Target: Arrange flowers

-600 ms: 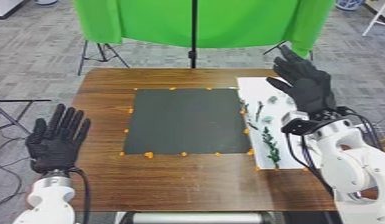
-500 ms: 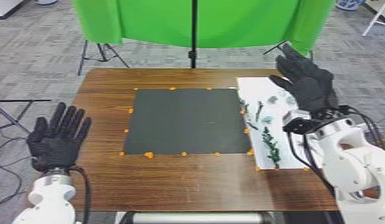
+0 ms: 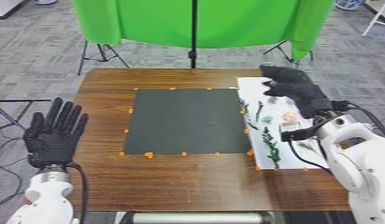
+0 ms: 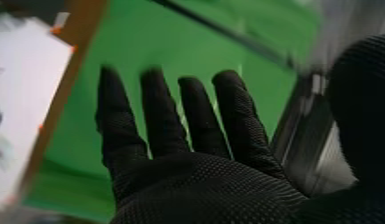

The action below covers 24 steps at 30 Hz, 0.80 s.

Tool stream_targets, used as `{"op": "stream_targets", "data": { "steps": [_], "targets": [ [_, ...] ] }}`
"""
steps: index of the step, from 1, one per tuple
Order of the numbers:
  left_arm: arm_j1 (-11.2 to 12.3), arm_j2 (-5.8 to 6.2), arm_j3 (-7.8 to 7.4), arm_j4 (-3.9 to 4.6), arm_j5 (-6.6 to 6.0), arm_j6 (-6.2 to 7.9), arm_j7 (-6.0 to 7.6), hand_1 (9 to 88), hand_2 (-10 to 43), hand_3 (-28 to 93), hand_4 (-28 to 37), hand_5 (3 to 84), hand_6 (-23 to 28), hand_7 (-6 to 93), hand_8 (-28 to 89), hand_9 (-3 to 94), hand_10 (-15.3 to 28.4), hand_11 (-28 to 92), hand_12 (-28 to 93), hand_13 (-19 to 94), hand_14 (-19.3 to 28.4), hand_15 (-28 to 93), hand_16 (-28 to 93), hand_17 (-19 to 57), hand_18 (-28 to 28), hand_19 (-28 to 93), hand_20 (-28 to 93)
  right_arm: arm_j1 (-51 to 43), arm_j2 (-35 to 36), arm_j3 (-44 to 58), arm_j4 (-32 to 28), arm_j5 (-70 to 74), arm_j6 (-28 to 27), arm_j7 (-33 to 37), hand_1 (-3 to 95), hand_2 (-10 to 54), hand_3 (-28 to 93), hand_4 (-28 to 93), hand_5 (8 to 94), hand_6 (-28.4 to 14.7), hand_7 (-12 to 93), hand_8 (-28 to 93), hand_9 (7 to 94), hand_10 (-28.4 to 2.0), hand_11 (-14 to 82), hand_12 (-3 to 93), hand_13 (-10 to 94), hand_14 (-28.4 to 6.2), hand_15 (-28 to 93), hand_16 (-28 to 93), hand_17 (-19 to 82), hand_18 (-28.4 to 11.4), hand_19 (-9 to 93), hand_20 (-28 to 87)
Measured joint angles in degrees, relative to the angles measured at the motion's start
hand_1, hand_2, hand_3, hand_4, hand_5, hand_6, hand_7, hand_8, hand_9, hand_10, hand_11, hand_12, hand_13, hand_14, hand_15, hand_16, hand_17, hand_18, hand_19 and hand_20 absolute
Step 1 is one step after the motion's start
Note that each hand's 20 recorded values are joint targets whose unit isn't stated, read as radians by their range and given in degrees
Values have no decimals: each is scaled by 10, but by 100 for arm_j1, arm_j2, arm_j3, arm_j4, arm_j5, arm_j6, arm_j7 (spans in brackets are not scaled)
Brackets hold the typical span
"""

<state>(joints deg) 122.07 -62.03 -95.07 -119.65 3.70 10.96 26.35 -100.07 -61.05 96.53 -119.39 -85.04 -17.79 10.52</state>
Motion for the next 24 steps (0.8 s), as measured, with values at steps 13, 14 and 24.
{"op": "stream_targets", "data": {
  "steps": [13,14,24],
  "targets": [
    [206,-134,-88,-79,-141,15,41,252,143,787,-283,476,88,68,-89,403,141,162,72,294,137,229,-54,-41,128,309,114,-769,872,-902,-841,-3492,1097,1431,284,-95,630,-283,699,-40,237,-132,727,-176,236,192,693,-124,494,209,356,-227,926,286],
    [213,-142,-88,-81,-145,16,39,252,143,787,-283,476,88,68,-89,403,143,163,73,295,139,234,-54,-41,128,310,114,-770,886,-940,-820,-3784,893,1551,287,-95,624,-283,710,-36,272,-137,741,-174,271,207,702,-123,524,211,363,-227,929,290],
    [268,-210,-120,-89,-161,22,19,252,144,786,-283,478,93,71,-87,403,150,166,79,298,145,247,-55,-43,129,315,115,-998,1270,-1239,-265,-6051,714,1473,342,-95,467,-283,718,-31,396,-130,736,-172,427,281,701,-138,659,248,388,-235,932,384]
  ]
}}
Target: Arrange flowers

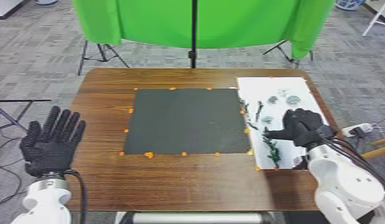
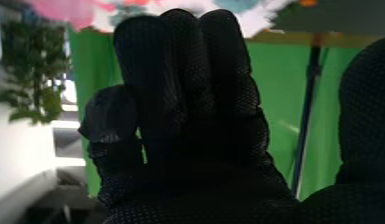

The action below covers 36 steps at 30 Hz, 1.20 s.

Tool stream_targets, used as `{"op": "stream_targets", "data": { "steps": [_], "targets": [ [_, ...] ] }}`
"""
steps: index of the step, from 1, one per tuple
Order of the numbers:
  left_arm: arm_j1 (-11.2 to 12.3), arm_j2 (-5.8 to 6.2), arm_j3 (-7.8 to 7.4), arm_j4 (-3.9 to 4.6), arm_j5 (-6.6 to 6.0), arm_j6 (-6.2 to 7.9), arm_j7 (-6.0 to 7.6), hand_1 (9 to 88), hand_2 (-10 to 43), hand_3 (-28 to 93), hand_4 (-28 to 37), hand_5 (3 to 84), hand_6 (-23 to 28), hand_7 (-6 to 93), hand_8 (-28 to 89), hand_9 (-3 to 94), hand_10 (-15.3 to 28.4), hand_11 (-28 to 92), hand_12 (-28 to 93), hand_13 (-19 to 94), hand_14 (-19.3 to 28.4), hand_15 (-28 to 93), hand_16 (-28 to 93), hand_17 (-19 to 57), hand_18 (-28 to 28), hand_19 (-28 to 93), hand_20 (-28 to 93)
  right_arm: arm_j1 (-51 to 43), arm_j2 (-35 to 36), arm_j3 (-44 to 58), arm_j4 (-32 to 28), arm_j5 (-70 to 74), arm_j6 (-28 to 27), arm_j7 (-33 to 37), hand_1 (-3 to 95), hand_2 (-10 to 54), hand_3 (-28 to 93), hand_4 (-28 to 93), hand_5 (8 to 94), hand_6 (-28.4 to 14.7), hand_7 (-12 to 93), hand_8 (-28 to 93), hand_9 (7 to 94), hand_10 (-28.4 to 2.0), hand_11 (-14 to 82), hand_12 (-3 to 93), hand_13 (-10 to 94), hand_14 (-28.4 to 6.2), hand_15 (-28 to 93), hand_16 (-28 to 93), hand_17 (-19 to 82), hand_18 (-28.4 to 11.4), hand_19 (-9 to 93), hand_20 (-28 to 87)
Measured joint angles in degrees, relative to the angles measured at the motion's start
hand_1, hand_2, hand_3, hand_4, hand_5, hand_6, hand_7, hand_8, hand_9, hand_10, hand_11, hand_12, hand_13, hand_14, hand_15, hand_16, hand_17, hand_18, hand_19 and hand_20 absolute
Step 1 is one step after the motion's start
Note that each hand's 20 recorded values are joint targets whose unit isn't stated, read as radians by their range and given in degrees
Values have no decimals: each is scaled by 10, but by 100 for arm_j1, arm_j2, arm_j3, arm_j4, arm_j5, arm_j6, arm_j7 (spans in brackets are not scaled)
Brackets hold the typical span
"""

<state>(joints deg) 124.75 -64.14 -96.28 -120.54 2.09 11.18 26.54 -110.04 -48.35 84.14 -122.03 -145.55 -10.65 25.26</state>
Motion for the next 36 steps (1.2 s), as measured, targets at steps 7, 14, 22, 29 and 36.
{"op": "stream_targets", "data": {
  "steps": [7,14,22,29,36],
  "targets": [
    [66,-12,-24,-1,22,-8,-39,250,145,787,-283,478,95,71,-86,404,150,167,83,301,148,251,-54,-44,130,317,115,-7,5,-88,1,630,-1144,387,360,-95,387,-279,726,-34,408,-128,743,-175,446,291,706,-143,673,251,397,-239,932,408],
    [106,-12,-24,-33,16,-10,-81,249,146,787,-283,479,96,72,-85,405,151,170,85,302,148,255,-54,-44,131,318,115,280,-61,-541,25,792,-1152,703,389,-95,726,-276,727,-36,358,-46,750,-170,407,265,709,-134,647,246,398,-237,932,386],
    [106,-10,-20,-38,-88,-18,-123,249,146,788,-283,479,98,72,-85,405,152,170,86,304,149,258,-55,-43,131,317,114,295,-138,-986,125,316,-512,943,581,-95,742,-275,746,-29,373,83,866,-118,151,427,801,-52,452,397,457,-231,932,350],
    [112,-10,-19,-38,-138,-31,-137,250,145,788,-283,479,98,73,-85,405,153,170,87,304,149,259,-55,-44,131,319,115,305,-177,-1088,169,423,-144,1204,622,-95,749,-276,810,-16,376,103,925,-102,131,426,867,-46,406,434,498,-233,932,365],
    [127,-9,-23,-42,-204,-34,-137,250,146,787,-283,479,99,73,-85,406,154,171,86,305,151,263,-54,-47,134,326,119,168,-170,-989,213,1004,680,1262,578,-95,798,-213,838,-16,343,140,936,-102,130,397,885,-41,389,431,511,-235,932,354]
  ]
}}
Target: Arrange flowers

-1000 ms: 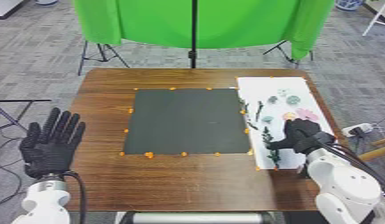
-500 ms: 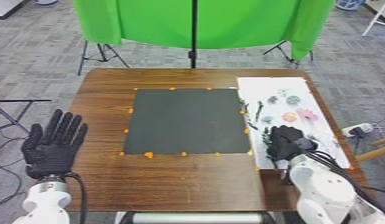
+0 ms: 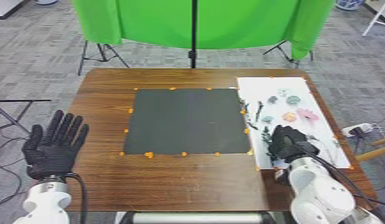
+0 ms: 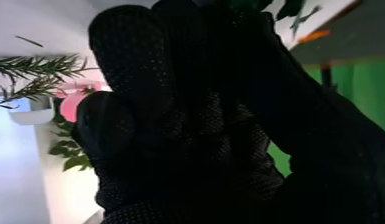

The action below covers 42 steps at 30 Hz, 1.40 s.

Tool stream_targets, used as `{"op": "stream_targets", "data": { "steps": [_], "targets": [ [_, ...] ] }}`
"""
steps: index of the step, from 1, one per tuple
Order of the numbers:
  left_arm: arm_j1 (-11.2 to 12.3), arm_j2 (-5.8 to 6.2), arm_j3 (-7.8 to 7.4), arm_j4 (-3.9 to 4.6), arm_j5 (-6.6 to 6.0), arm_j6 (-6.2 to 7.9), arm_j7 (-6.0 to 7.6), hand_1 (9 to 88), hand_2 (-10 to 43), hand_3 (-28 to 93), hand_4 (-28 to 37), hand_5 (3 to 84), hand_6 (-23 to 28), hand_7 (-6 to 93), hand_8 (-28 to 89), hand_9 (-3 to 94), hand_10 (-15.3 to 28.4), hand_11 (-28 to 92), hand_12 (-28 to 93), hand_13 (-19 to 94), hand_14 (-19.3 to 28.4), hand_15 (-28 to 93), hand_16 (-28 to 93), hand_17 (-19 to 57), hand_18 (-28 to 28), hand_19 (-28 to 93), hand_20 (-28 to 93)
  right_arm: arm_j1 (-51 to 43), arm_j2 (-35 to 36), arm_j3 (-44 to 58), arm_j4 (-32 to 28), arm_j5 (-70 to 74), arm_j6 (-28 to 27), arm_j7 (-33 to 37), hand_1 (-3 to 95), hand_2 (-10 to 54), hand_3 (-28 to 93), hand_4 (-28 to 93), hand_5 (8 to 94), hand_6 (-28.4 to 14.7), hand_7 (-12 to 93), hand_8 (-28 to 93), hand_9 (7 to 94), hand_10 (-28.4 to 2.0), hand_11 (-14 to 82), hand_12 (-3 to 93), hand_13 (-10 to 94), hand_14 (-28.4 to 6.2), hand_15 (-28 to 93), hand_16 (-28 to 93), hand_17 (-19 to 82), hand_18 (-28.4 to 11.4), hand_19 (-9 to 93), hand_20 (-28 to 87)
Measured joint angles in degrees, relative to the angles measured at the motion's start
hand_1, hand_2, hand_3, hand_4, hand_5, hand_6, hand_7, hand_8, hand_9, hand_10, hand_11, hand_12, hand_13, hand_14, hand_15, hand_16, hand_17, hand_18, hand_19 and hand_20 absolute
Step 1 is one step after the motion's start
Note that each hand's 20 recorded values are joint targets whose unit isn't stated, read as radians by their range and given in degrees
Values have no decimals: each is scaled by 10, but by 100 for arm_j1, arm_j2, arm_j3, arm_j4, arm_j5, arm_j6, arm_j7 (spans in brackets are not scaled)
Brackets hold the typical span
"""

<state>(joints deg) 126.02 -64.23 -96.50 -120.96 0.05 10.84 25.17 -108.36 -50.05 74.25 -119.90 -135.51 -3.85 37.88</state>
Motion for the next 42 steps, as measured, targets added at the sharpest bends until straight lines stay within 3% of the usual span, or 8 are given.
{"op": "stream_targets", "data": {
  "steps": [7,14,22,28,32,36,42],
  "targets": [
    [80,7,-29,-55,-66,4,0,250,146,787,-283,479,98,73,-87,407,154,172,86,305,153,266,-54,-48,135,329,119,-83,51,100,-120,-177,751,-220,543,-95,822,-154,844,-7,336,186,937,-98,138,386,910,-38,343,454,514,-240,932,344],
    [209,25,-124,-110,-78,15,6,250,148,786,-283,478,99,71,-86,408,155,173,86,305,153,266,-55,-48,136,329,118,586,-55,-425,-237,108,902,-143,532,-95,826,-131,846,-5,338,195,937,-90,158,386,919,-37,348,455,526,-242,932,350],
    [237,62,-146,-108,-84,54,17,250,149,785,-283,479,99,71,-86,408,155,172,86,306,153,267,-55,-49,136,331,118,1971,-1124,-1571,186,290,831,511,531,-95,822,-123,850,-4,335,201,937,-88,174,384,925,-37,353,453,535,-246,932,371],
    [218,162,-118,-81,-97,74,55,249,150,785,-283,478,98,72,-86,408,154,173,86,306,154,268,-55,-48,136,331,117,2473,-1952,-1826,556,679,656,544,533,-95,818,-123,849,-4,332,204,937,-88,171,387,926,-39,355,450,536,-246,932,372],
    [126,265,-25,-26,-97,97,50,249,150,786,-283,479,99,72,-86,408,155,173,85,306,154,269,-55,-49,136,332,118,2664,-2385,-2024,847,1134,533,763,534,-95,819,-126,849,-4,332,203,937,-88,174,386,925,-40,359,448,537,-246,932,376],
    [-74,347,176,76,-98,97,9,249,150,785,-283,478,100,70,-86,407,154,173,85,305,154,268,-56,-49,136,332,118,2778,-2765,-2281,1265,1547,507,921,535,-95,819,-128,849,-5,332,202,937,-87,179,386,926,-41,362,444,539,-247,932,379],
    [-438,476,445,218,-98,133,-177,248,152,785,-283,478,99,71,-86,408,155,174,85,306,153,268,-56,-48,136,331,117,2811,-3209,-2733,1914,802,595,928,535,-95,820,-129,848,-4,334,202,937,-85,185,391,927,-39,372,439,544,-246,932,387]
  ]
}}
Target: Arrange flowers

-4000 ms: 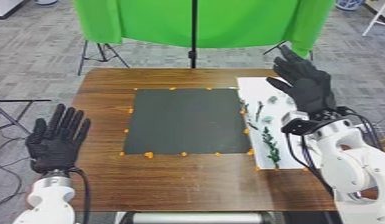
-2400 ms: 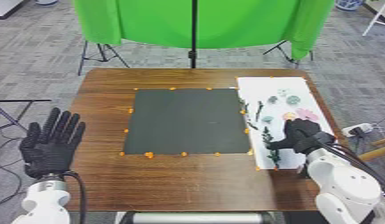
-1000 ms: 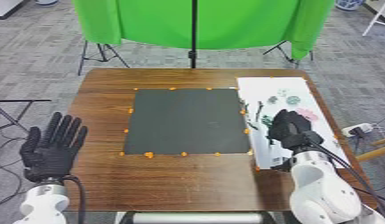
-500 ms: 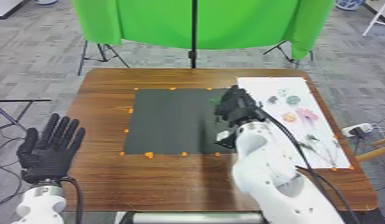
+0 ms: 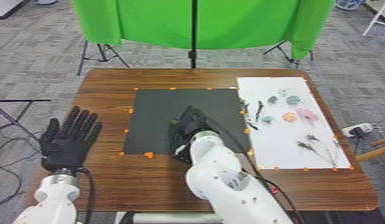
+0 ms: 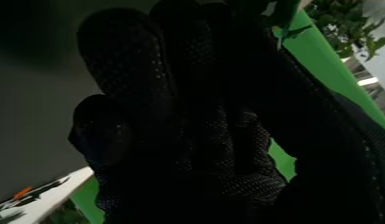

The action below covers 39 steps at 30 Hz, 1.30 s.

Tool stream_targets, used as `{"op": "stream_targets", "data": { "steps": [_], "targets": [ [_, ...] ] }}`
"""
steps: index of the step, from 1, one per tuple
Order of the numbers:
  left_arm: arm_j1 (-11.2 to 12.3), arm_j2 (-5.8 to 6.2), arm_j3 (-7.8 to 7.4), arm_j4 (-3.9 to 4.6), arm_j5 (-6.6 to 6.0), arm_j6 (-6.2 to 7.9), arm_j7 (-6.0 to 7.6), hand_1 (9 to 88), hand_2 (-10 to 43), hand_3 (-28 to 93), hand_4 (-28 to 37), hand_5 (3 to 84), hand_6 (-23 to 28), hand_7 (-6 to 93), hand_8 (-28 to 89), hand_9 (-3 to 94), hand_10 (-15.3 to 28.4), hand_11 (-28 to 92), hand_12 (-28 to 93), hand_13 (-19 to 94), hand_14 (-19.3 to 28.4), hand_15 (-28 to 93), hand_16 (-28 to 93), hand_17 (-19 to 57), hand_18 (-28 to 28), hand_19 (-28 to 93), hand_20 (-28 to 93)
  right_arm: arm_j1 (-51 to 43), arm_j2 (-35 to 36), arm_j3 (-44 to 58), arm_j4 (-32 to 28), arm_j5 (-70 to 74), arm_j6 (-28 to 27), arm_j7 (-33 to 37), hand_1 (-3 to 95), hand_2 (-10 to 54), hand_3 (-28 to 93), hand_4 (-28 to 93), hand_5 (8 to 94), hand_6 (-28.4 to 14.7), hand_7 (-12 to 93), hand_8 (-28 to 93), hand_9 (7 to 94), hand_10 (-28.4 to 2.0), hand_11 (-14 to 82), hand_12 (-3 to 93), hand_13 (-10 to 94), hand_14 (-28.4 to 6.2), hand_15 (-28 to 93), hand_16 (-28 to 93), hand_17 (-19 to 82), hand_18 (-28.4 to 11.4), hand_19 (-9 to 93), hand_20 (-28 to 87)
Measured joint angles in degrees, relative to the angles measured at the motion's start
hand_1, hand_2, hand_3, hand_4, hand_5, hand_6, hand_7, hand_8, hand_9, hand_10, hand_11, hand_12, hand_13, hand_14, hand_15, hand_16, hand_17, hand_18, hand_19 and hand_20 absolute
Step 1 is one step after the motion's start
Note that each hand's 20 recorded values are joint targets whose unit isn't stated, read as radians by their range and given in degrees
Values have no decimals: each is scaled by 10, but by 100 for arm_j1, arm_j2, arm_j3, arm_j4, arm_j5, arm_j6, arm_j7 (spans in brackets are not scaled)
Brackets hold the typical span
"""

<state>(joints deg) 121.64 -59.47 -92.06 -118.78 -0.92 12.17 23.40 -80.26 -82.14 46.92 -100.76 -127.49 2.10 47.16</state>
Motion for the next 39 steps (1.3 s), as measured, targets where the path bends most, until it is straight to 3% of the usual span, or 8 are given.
{"op": "stream_targets", "data": {
  "steps": [9,14,17,23,28,39],
  "targets": [
    [-412,306,213,135,9,192,-476,247,151,787,-283,479,99,72,-86,408,156,175,85,306,153,268,-56,-48,136,331,117,-1,-425,-207,463,-445,589,170,533,-95,824,-132,842,-4,345,200,937,-85,191,398,925,-37,388,435,549,-247,932,403],
    [-678,443,393,252,15,283,-615,247,151,787,-283,478,99,72,-86,408,155,175,85,306,153,268,-56,-49,136,332,118,23,-553,-308,616,-446,736,216,532,-95,825,-134,833,-3,361,195,937,-85,191,402,923,-37,395,432,551,-246,932,410],
    [-841,464,500,327,16,299,-681,247,151,788,-283,478,98,73,-86,408,155,175,85,306,153,269,-56,-49,136,332,117,36,-617,-362,683,-412,749,233,528,-95,816,-140,821,-9,367,164,936,-86,176,412,917,-38,404,425,549,-243,932,413],
    [-938,463,552,350,16,297,-687,248,150,788,-283,478,99,73,-86,408,155,175,85,306,153,270,-56,-48,136,332,117,69,-639,-495,679,-111,623,283,498,-95,766,-223,786,-43,296,104,923,-108,121,398,884,-59,433,370,532,-241,932,411],
    [-896,456,512,341,11,294,-649,247,150,789,-283,478,99,74,-86,408,156,174,84,306,153,270,-56,-48,136,332,117,73,-633,-529,637,0,619,278,436,-95,800,-236,740,-56,190,-96,860,-142,221,316,857,-80,473,284,518,-235,932,409],
    [-690,379,404,287,-3,253,-429,247,150,788,-283,480,100,75,-86,407,155,174,86,306,153,270,-57,-48,136,332,117,73,-539,-623,371,137,460,97,412,-95,812,-240,737,-64,150,-110,848,-160,263,259,850,-91,479,274,506,-241,932,407]
  ]
}}
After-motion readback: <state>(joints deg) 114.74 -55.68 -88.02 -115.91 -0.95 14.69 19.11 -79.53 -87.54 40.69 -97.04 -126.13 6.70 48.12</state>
